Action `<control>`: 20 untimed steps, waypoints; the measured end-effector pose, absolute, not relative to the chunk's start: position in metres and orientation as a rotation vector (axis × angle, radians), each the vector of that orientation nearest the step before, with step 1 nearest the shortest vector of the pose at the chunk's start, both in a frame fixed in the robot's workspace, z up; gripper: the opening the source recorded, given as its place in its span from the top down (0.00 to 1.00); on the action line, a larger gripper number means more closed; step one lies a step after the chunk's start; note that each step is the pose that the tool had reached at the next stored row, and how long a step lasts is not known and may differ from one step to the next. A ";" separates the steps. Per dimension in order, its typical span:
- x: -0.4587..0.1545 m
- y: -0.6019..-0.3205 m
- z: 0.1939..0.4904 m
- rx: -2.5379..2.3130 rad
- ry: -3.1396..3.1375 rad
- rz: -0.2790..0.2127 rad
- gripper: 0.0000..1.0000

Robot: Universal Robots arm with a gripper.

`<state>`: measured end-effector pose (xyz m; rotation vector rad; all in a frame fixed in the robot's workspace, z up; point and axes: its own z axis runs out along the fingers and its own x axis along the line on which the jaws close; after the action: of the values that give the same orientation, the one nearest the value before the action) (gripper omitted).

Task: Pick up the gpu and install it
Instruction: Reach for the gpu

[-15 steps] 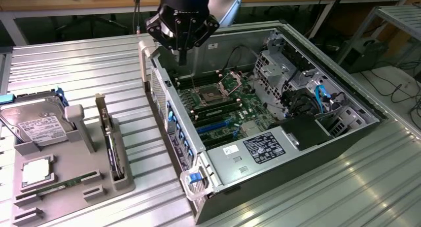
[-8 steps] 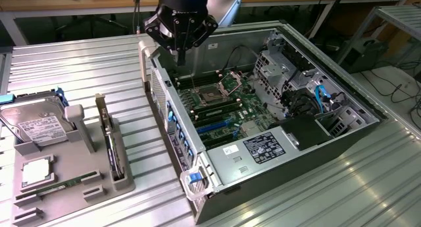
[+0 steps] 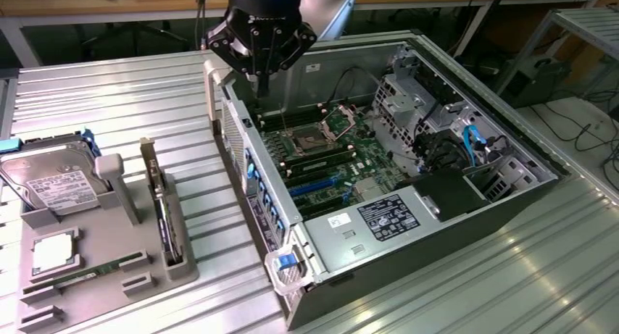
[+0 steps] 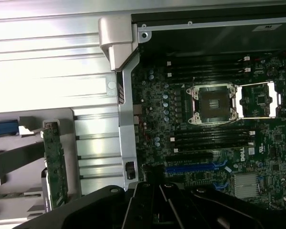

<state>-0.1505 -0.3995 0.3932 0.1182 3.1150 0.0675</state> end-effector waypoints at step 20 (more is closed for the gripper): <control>-0.163 -0.400 0.393 0.086 3.117 0.068 0.89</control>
<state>-0.1635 -0.4005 0.3930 0.0856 3.1167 0.0679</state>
